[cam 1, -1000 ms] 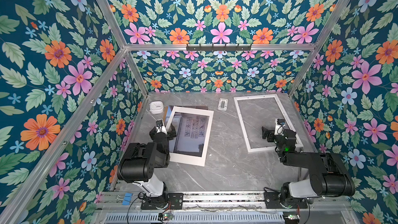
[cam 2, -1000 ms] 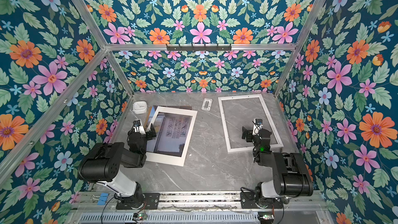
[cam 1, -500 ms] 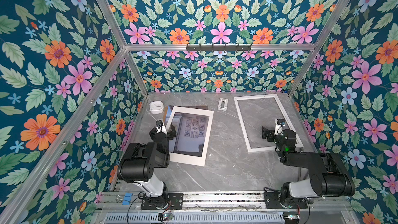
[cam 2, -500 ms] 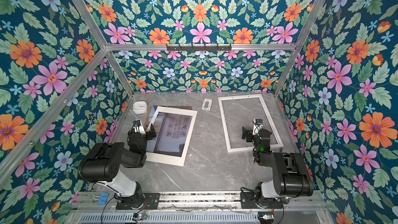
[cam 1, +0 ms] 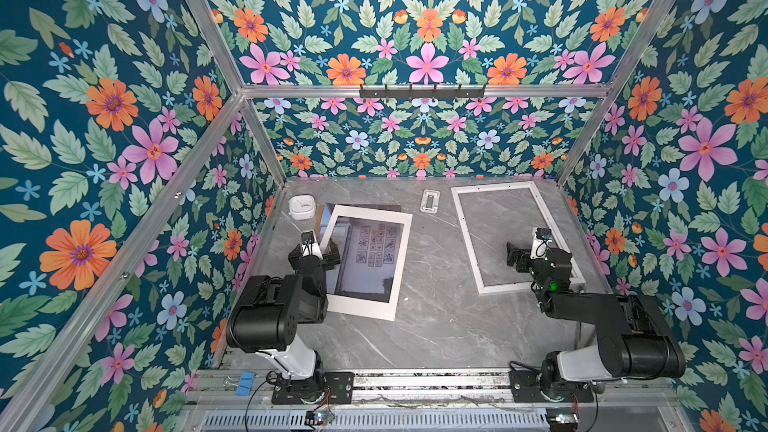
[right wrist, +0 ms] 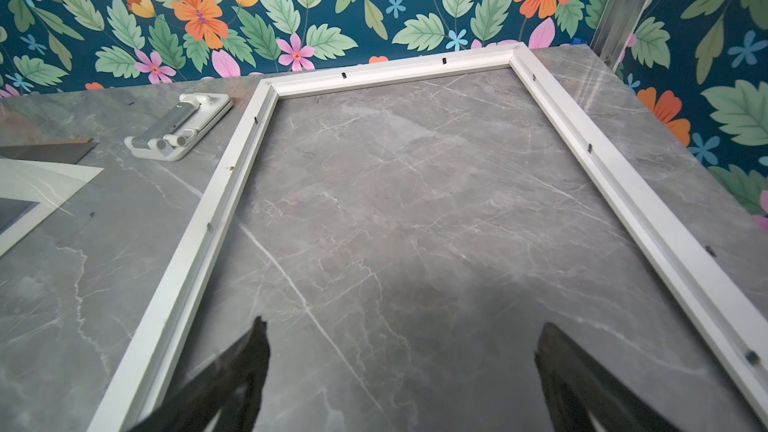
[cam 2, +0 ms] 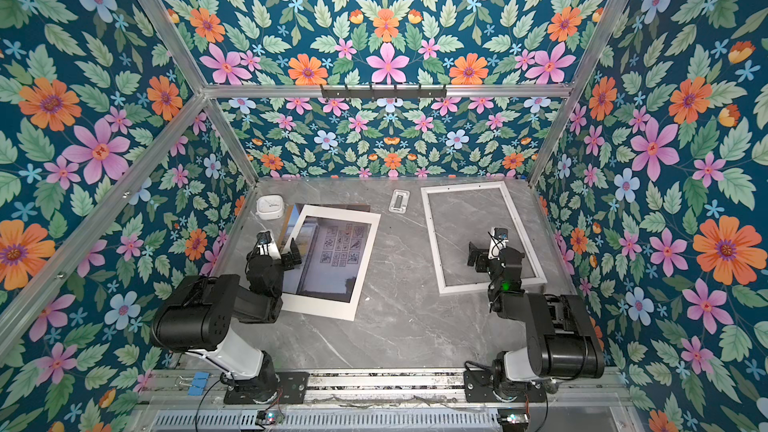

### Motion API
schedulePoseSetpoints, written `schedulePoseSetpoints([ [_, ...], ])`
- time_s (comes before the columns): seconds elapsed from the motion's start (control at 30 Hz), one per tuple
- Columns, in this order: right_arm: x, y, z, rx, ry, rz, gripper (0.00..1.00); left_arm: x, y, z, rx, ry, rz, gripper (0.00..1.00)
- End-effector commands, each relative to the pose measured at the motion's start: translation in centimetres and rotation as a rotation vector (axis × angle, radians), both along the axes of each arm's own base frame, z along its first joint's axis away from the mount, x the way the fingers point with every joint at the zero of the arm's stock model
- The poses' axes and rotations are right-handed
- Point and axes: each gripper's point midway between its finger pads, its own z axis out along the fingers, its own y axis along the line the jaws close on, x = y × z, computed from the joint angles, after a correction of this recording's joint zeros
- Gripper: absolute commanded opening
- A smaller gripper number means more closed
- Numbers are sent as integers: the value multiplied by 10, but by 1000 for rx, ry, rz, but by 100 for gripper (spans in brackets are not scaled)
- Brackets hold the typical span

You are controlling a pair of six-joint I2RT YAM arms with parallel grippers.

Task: Put the photo into the frame

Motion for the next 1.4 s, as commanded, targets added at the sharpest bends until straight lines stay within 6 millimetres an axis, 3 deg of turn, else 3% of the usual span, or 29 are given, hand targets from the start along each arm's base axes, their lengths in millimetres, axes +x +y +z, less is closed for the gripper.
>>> schedulePoseSetpoints([
  [0.0, 1, -1, 0, 9, 3, -13, 99, 2, 1, 7, 1, -28, 4, 100],
  [0.17, 3, -1, 8, 4, 24, -12, 99, 1, 1, 7, 1, -30, 4, 100],
  [0.47, -1, 3, 45, 6, 84, -50, 99, 11, 5, 28, 39, 38, 85, 99],
  [0.6, -7, 24, 67, 97, 186, -32, 99, 15, 4, 50, -3, 69, 126, 99],
  [0.77, -24, 74, 80, 247, 362, 87, 99, 22, -13, 65, -146, 244, 87, 98],
  [0.83, -31, 92, 82, 308, 409, 115, 99, 17, -19, 60, -230, 326, 101, 95],
  [0.97, -47, 127, 80, 426, 501, 167, 99, 2, -48, 32, -331, 514, -4, 93],
  [1.1, -67, 164, 68, 482, 590, 271, 99, -21, -74, 8, -407, 666, -104, 94],
  [1.23, -81, 178, 44, 524, 646, 276, 99, -43, -87, -8, -480, 739, -141, 94],
  [1.37, -92, 201, 38, 642, 700, 374, 99, -62, -99, -16, -541, 780, -168, 95],
])
